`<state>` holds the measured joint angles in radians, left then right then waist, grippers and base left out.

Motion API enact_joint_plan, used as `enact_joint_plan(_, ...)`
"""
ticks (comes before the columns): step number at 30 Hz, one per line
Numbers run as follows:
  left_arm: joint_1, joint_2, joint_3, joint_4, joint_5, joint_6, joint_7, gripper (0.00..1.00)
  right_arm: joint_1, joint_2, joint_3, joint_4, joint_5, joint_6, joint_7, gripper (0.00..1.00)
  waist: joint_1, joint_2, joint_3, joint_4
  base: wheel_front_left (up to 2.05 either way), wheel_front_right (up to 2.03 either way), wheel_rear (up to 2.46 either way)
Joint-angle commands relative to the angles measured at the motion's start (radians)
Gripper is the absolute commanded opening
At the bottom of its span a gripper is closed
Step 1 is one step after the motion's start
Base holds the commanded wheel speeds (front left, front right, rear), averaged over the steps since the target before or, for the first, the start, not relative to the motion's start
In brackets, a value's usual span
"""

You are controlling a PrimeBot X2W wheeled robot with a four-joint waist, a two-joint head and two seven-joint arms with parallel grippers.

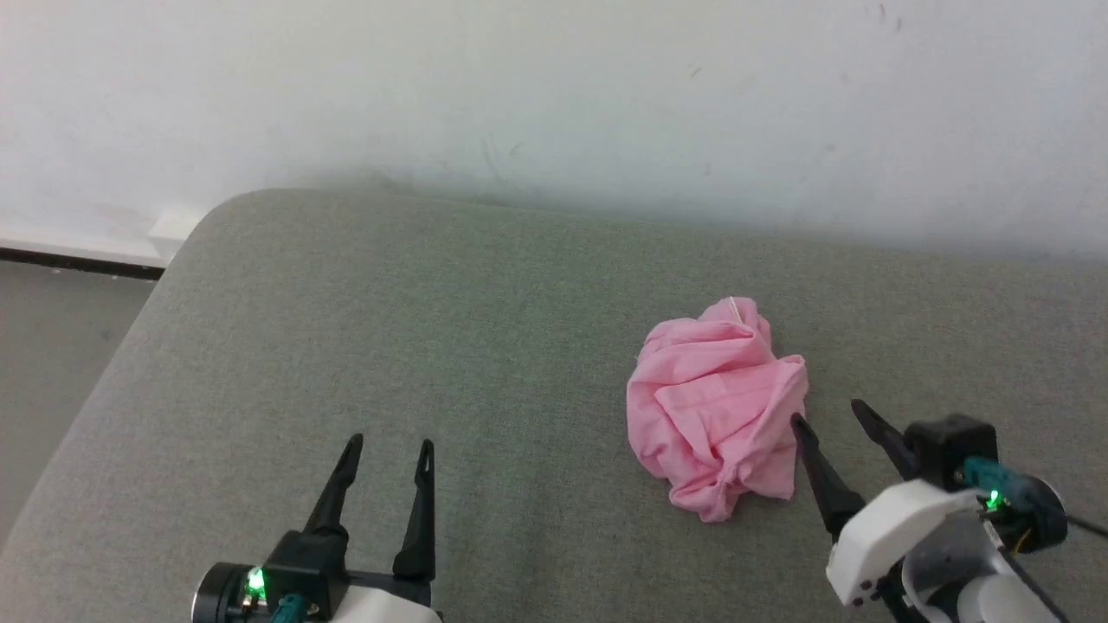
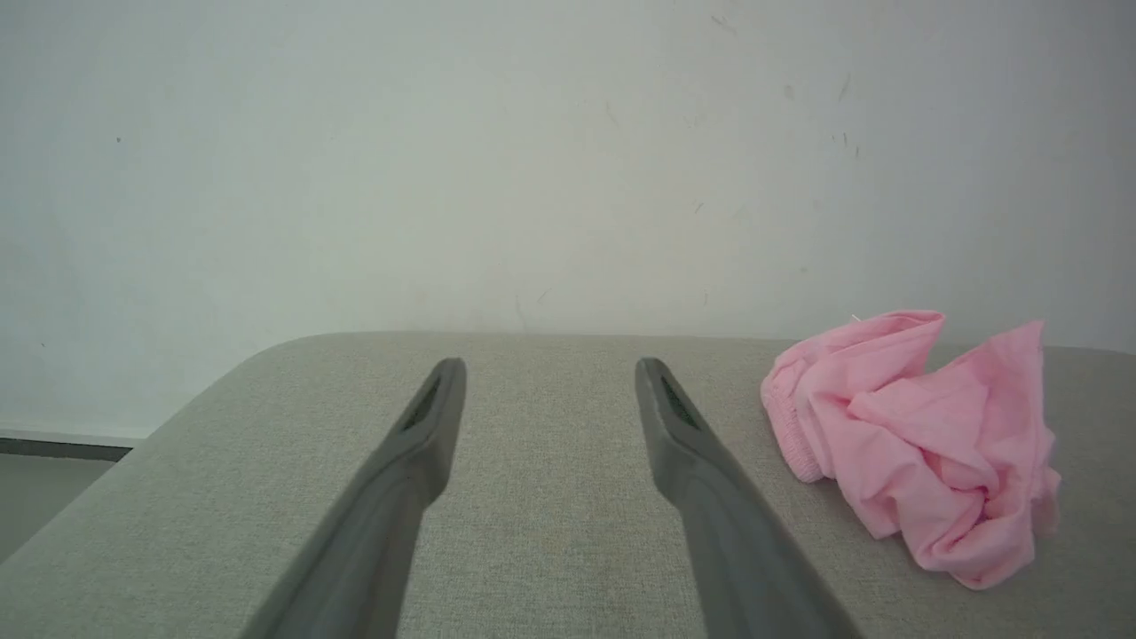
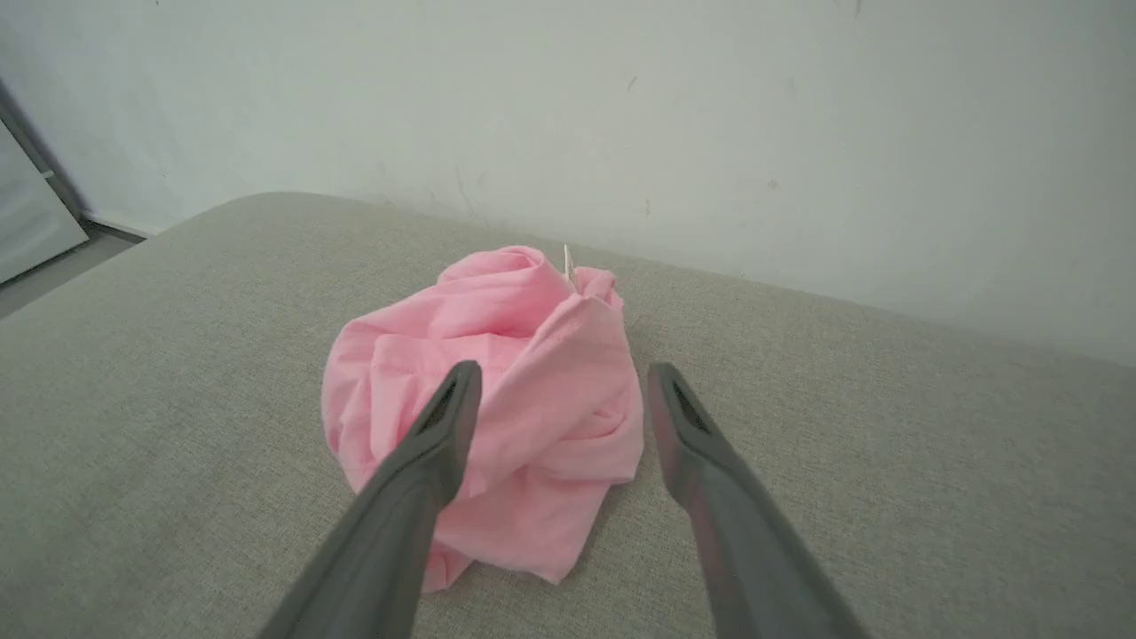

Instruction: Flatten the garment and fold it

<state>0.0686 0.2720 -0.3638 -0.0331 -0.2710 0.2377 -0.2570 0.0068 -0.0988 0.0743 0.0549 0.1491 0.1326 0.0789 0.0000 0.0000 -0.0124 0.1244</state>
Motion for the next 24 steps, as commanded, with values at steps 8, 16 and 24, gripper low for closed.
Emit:
enact_joint_plan(8,-0.034,-0.050,-0.015,0.041,0.030,-0.035,-0.005,1.00,-0.177,-0.031,0.001,0.066,0.070,-0.002,0.434,1.00,0.0000,0.0000,0.036,0.086,0.00,0.00,0.00)
enact_joint_plan(16,-0.049,-0.071,-0.004,0.048,0.049,-0.054,-0.005,1.00,-0.250,-0.011,-0.087,0.172,0.008,-0.002,0.577,1.00,0.0000,0.0000,0.058,0.136,0.00,0.00,0.00)
enact_joint_plan(24,-0.047,-0.092,0.015,0.055,0.064,-0.069,-0.005,1.00,-0.267,-0.006,-0.009,0.181,0.004,-0.002,0.512,0.00,0.0000,0.0000,0.065,0.145,0.00,0.00,0.00)
